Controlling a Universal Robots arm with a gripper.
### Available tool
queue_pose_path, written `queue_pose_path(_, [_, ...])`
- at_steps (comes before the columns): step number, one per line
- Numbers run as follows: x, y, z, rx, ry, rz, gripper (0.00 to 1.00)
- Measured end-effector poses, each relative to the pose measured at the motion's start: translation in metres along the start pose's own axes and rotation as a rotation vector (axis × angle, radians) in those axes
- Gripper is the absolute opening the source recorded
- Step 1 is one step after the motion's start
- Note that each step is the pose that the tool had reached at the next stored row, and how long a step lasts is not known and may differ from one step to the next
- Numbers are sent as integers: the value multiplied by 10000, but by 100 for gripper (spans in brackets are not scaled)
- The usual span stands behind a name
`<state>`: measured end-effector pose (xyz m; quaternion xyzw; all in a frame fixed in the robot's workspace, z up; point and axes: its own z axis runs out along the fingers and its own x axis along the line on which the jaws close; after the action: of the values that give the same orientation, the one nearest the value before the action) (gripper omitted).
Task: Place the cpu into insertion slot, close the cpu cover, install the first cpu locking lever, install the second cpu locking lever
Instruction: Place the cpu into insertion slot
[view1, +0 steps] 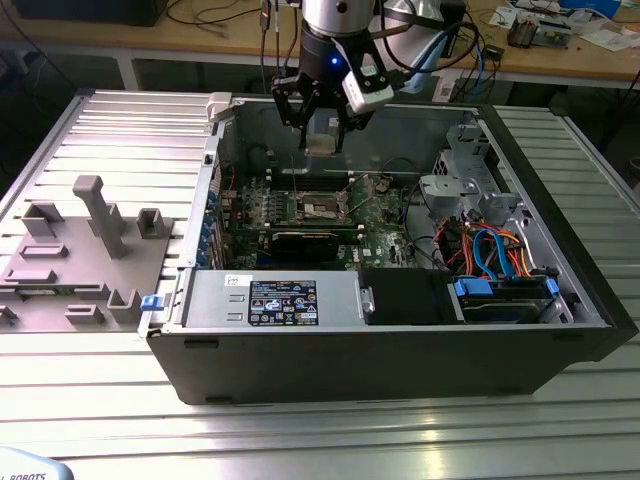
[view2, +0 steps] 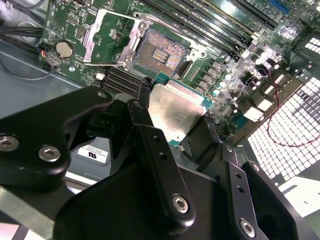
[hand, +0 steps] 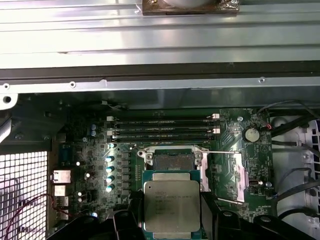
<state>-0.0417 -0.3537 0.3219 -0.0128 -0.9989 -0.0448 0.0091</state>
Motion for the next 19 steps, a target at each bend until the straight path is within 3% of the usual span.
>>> queue_pose_path(19, [-2, -9, 94, 0, 0, 0, 55])
